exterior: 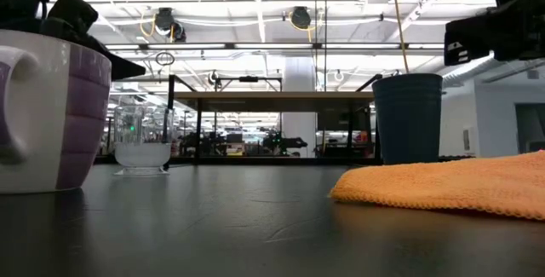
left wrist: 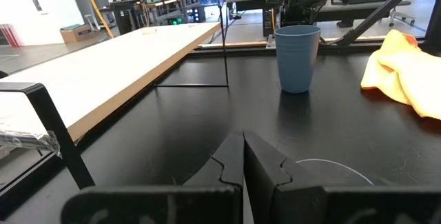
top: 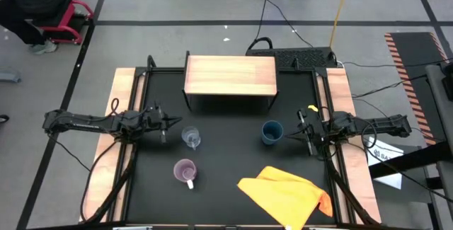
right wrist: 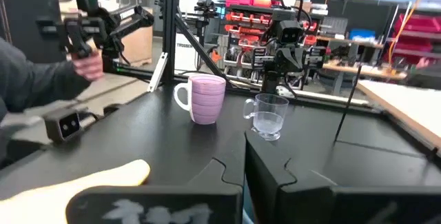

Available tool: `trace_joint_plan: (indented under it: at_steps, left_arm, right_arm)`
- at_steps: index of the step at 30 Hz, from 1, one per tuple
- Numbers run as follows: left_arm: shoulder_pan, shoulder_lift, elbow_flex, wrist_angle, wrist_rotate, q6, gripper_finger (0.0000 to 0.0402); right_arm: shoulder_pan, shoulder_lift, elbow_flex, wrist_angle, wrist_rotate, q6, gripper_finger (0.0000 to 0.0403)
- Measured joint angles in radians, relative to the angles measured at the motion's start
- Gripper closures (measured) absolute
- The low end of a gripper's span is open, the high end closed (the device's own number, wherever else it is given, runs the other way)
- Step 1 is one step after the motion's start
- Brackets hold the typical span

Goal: Stack small to large cups/mugs on shelf
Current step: Put the transparent mug on the shelf

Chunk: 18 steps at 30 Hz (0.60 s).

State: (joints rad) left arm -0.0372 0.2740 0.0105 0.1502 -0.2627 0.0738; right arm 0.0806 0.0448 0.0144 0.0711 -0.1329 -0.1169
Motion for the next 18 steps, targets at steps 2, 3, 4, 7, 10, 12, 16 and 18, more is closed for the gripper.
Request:
trace_joint_plan:
  at_steps: [2,3,4,7,10,12,16,18]
  left_arm:
    - [0.0,0.0,0.0,0.01,0.0,0.0,0.0396]
    - [0.0,0.0,0.0,0.015,0.0,0.0,0.0396]
    - [0.0,0.0,0.0,0.023,0.0,-0.003,0.0396]
    - [0.0,0.0,0.0,0.04,0.0,-0.008,0.0396]
    - [0.0,0.0,0.0,0.035,0.0,-0.005,0.0396]
    - [0.0,0.001,0.0,0.035,0.0,-0.011,0.0396]
    - [0.0,0.001,0.0,0.035,0.0,-0.046,0.0396]
    - [0.0,0.001,0.0,0.035,0.0,-0.048,0.0396]
  right_arm:
    - [0.0,0.0,0.0,0.0,0.0,-0.001,0.0403]
    - [0.0,0.0,0.0,0.0,0.0,0.003,0.0403]
    - [0.0,0.0,0.0,0.0,0.0,0.005,0.0403]
    - [0.0,0.0,0.0,0.0,0.0,0.003,0.0403]
    - [0.0,0.0,0.0,0.0,0.0,0.002,0.0403]
    - [0.0,0.0,0.0,0.0,0.0,-0.002,0.0403]
    - [0.0,0.0,0.0,0.01,0.0,-0.051,0.0403]
    - [0.0,0.0,0.0,0.008,0.0,-0.053,0.0403]
